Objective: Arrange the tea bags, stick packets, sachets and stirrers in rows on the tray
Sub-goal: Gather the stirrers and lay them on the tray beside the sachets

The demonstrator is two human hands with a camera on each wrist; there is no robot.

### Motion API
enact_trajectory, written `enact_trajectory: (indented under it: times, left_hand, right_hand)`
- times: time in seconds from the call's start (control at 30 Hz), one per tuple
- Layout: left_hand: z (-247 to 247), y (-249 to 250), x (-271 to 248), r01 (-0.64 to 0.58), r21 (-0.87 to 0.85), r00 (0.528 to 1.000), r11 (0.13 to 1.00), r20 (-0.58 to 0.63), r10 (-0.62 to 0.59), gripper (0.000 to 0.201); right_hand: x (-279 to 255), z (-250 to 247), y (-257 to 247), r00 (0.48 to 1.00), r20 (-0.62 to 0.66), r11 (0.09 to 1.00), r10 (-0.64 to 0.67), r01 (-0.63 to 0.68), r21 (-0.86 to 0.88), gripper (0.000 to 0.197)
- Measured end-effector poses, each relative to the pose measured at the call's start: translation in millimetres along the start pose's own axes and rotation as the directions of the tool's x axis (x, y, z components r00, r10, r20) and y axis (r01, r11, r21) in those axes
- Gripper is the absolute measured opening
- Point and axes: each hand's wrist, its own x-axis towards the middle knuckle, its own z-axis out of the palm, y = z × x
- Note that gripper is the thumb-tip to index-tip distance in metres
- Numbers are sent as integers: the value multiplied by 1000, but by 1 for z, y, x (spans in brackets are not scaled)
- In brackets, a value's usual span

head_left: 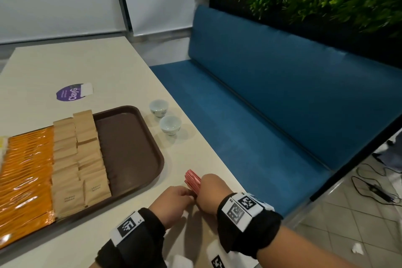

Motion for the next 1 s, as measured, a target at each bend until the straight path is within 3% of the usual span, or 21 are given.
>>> enact_trajectory:
  times: [0.17,0.23,0.33,0.47,0.6,0.73,0.83,1.0]
  left_hand:
    - [-3,2,-6,-74,-87,996,993,-62,69,22]
    - [-6,2,-10,-123,-182,984,976,-149,97,21]
    - [-16,1,-13,-236,-282,943,930,-297,150,26]
    - [-30,-1,-22,-346,-331,886,878,-423,189,25]
    - [-39,-10,-30,-348,-212,857,913,-468,218,25]
    - [-43,-23,-32,-178,95,929,979,-311,199,23]
    - [-48,-26,-34,-94,287,951,953,-257,171,23]
    - [-48,-23,-27,11,570,973,822,-196,123,37]
  right_hand:
    - [2,0,4,999,-43,963,-7,18,267,27]
    - [1,2,3,998,-49,887,-46,64,457,24]
    - [-5,3,-1,977,-130,700,-170,212,682,18]
    - [-15,12,-1,913,-340,569,-224,406,715,22]
    - [-26,28,6,934,-297,456,-200,357,815,24]
    - [-28,29,8,939,-266,400,-219,335,853,24]
    - [-28,29,9,924,-293,428,-246,375,822,20]
    - [-23,31,9,956,-167,534,-243,275,800,27]
